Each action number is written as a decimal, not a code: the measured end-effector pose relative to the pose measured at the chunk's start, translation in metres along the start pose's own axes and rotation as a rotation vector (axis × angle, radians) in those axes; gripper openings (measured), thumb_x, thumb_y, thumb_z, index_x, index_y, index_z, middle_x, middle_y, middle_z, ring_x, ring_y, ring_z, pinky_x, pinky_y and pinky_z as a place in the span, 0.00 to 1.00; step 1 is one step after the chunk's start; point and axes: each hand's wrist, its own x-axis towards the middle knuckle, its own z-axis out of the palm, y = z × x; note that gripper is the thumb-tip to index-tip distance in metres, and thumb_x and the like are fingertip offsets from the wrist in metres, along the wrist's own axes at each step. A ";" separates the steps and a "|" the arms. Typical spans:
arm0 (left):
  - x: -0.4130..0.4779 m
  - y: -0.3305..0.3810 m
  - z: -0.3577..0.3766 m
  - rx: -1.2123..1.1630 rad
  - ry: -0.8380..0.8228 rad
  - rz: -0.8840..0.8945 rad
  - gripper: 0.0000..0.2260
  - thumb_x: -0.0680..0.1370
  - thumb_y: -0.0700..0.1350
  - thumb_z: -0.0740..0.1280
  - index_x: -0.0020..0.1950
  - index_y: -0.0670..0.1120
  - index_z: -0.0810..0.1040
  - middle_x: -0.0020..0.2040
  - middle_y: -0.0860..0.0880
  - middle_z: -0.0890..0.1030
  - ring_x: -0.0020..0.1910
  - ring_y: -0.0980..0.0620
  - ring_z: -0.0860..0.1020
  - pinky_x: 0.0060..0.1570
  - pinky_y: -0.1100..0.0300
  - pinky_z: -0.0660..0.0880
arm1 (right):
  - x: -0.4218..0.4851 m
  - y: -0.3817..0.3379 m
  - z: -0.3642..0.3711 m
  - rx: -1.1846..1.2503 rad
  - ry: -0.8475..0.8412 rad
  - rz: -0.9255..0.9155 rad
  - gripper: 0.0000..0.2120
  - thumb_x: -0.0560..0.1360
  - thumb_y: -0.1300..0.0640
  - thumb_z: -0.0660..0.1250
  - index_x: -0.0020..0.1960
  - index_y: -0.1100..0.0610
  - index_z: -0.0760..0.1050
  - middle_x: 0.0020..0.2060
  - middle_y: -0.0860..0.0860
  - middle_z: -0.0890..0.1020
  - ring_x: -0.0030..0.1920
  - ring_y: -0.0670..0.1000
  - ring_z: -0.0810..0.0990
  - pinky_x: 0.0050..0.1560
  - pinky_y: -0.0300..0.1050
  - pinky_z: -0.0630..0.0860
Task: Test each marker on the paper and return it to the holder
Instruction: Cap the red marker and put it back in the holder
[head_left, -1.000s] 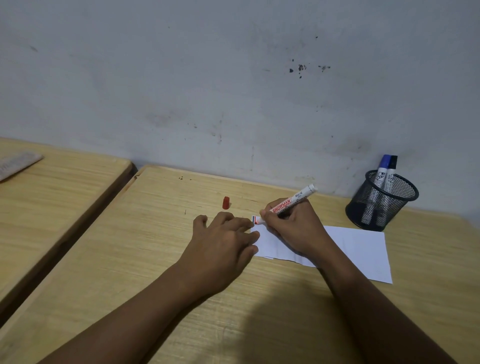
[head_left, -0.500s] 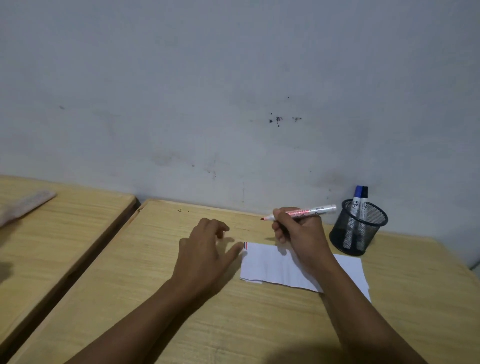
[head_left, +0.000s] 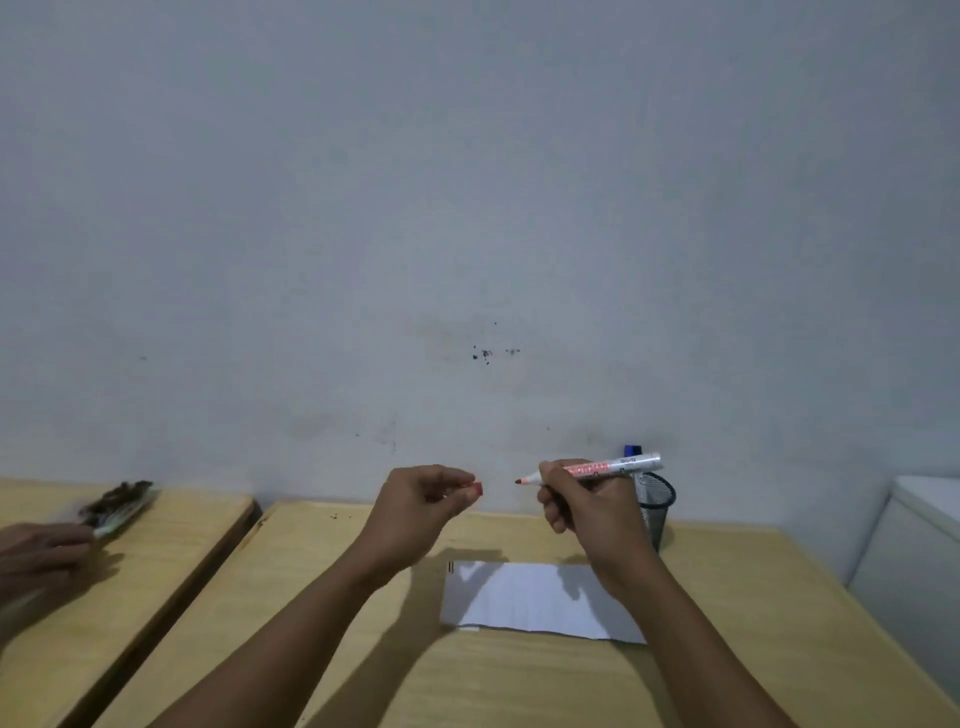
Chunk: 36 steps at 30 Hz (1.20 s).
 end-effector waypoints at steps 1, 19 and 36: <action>-0.004 0.013 0.004 -0.058 -0.019 0.029 0.05 0.74 0.43 0.74 0.50 0.46 0.86 0.45 0.52 0.87 0.48 0.57 0.84 0.47 0.67 0.78 | -0.003 -0.007 0.000 0.004 -0.005 -0.012 0.08 0.78 0.62 0.69 0.46 0.69 0.81 0.30 0.56 0.80 0.27 0.50 0.74 0.27 0.41 0.71; -0.037 0.116 0.073 0.336 0.054 0.623 0.07 0.72 0.45 0.76 0.50 0.49 0.86 0.40 0.53 0.85 0.38 0.58 0.79 0.39 0.65 0.74 | -0.051 -0.091 -0.053 -0.060 0.018 -0.090 0.13 0.78 0.53 0.71 0.41 0.62 0.80 0.29 0.53 0.77 0.27 0.47 0.73 0.32 0.40 0.72; 0.034 0.130 0.124 0.397 0.077 0.725 0.15 0.73 0.55 0.73 0.58 0.53 0.81 0.45 0.57 0.85 0.40 0.59 0.79 0.44 0.59 0.77 | 0.025 -0.067 -0.116 -0.922 0.209 -0.688 0.09 0.78 0.56 0.71 0.58 0.55 0.81 0.49 0.48 0.80 0.44 0.45 0.80 0.43 0.50 0.82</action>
